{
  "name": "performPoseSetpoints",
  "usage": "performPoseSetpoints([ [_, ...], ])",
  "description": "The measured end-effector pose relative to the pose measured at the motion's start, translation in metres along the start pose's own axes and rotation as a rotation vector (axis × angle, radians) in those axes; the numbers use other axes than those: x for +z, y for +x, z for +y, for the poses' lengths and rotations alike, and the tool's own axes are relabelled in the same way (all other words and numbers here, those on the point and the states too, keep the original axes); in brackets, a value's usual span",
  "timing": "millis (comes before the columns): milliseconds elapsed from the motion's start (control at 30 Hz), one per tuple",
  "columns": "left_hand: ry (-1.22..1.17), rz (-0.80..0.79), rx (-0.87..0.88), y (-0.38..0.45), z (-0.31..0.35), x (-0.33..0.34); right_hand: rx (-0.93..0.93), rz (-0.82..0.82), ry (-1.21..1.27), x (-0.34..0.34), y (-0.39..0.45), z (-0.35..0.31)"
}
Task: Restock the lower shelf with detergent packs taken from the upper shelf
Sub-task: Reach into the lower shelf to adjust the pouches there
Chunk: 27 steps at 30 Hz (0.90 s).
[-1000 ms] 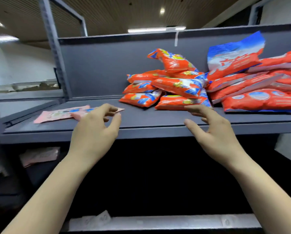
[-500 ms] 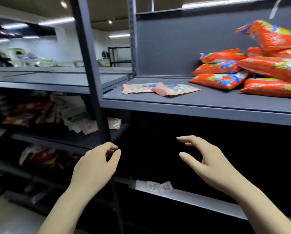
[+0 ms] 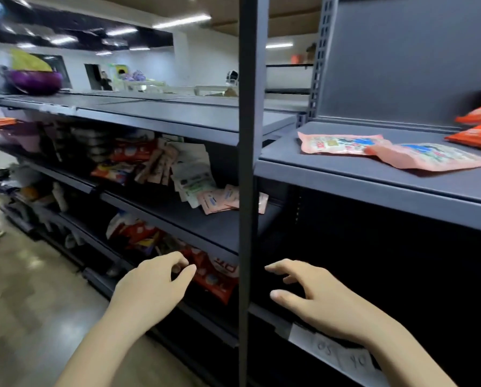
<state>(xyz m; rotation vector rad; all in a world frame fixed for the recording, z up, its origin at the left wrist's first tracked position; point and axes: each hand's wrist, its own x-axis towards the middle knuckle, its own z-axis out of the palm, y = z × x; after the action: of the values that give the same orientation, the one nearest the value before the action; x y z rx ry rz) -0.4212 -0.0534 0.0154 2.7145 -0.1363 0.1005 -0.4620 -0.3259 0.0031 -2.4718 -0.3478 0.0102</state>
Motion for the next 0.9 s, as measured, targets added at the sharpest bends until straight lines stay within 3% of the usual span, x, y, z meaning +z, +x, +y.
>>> performPoseSetpoints([
  [433, -0.032, 0.041, -0.174, 0.064, -0.075, 0.005, -0.100, -0.201, 0.072, 0.064, 0.113, -0.009],
  [900, -0.052, 0.016, -0.111, 0.191, -0.213, -0.031, 0.032, -0.159, -0.049, 0.108, 0.255, -0.069],
])
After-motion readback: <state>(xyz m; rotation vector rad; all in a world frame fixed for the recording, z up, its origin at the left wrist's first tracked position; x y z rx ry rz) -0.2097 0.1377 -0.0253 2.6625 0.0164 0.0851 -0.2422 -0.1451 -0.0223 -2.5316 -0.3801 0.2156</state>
